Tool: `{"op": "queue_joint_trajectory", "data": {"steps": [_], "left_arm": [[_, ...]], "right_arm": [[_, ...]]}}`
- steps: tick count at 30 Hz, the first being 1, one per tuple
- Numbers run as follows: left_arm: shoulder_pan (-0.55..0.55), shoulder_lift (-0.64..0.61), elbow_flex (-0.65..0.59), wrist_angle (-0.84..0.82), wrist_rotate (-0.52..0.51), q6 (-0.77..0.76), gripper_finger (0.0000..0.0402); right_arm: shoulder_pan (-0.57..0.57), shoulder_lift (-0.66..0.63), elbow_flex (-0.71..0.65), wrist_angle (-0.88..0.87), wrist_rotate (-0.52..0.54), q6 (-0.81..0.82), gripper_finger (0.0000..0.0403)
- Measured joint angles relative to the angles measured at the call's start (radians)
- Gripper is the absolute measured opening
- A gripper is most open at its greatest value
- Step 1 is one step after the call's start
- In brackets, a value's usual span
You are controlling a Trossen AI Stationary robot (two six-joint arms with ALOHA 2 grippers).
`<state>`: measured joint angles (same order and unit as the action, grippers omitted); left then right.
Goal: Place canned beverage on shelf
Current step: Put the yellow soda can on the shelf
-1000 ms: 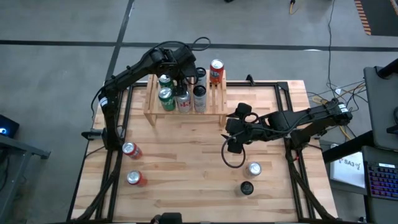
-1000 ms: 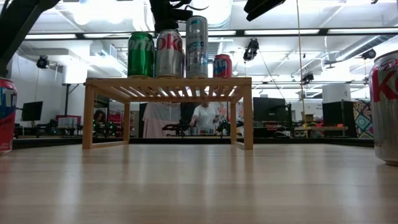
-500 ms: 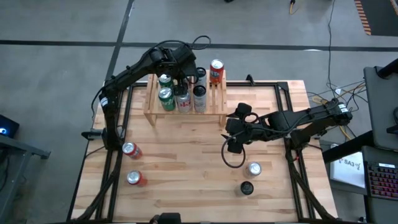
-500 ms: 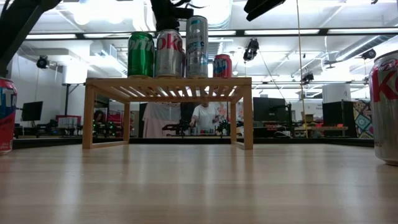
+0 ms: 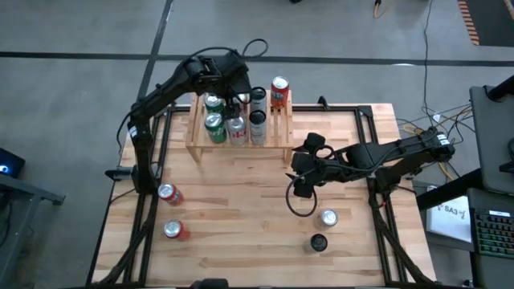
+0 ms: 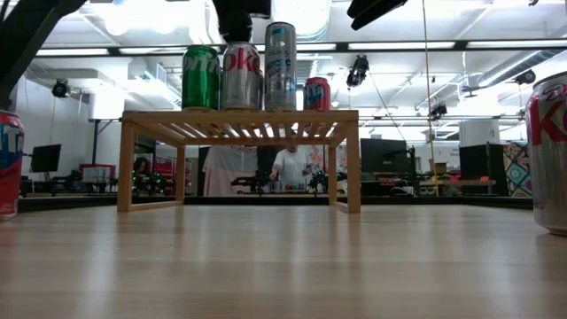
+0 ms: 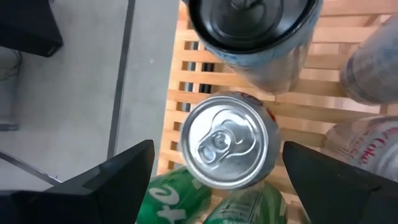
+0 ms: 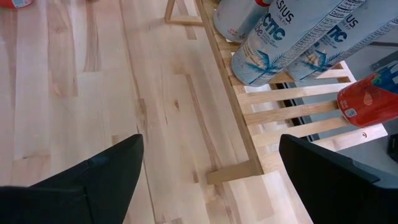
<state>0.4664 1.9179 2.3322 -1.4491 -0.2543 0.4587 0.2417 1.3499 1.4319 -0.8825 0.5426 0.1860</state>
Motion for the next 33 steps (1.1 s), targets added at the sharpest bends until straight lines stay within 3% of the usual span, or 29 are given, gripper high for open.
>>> {"op": "queue_joint_trajectory", "data": {"steps": [8,13,17,23,25,27,33], "left_arm": [[-0.001,-0.054,0.021,-0.02,0.005,-0.015,0.0323],[-0.002,-0.094,0.022,0.021,0.138,-0.033,0.0284],[-0.002,-0.121,0.02,0.067,0.243,-0.062,0.0219],[-0.004,-0.166,-0.027,0.089,0.332,-0.145,0.0077],[-0.006,-0.201,-0.079,0.116,0.362,-0.159,0.003],[-0.008,-0.253,-0.161,0.162,0.377,-0.171,0.0009],[-0.013,-0.494,-0.523,0.425,0.371,-0.206,0.0017]], "right_arm": [[0.0,0.0,0.0,0.0,0.0,0.018,0.0364],[0.0,0.0,0.0,0.012,0.0,0.024,0.0364],[0.0,0.0,-0.005,0.062,0.008,-0.002,0.0364],[0.0,0.0,-0.064,0.226,0.014,-0.113,0.0364],[-0.003,0.0,-0.082,0.28,0.023,-0.155,0.0364],[-0.007,0.0,-0.096,0.319,0.026,-0.182,0.0364],[-0.038,-0.002,-0.099,0.409,0.026,-0.241,0.0364]]}}
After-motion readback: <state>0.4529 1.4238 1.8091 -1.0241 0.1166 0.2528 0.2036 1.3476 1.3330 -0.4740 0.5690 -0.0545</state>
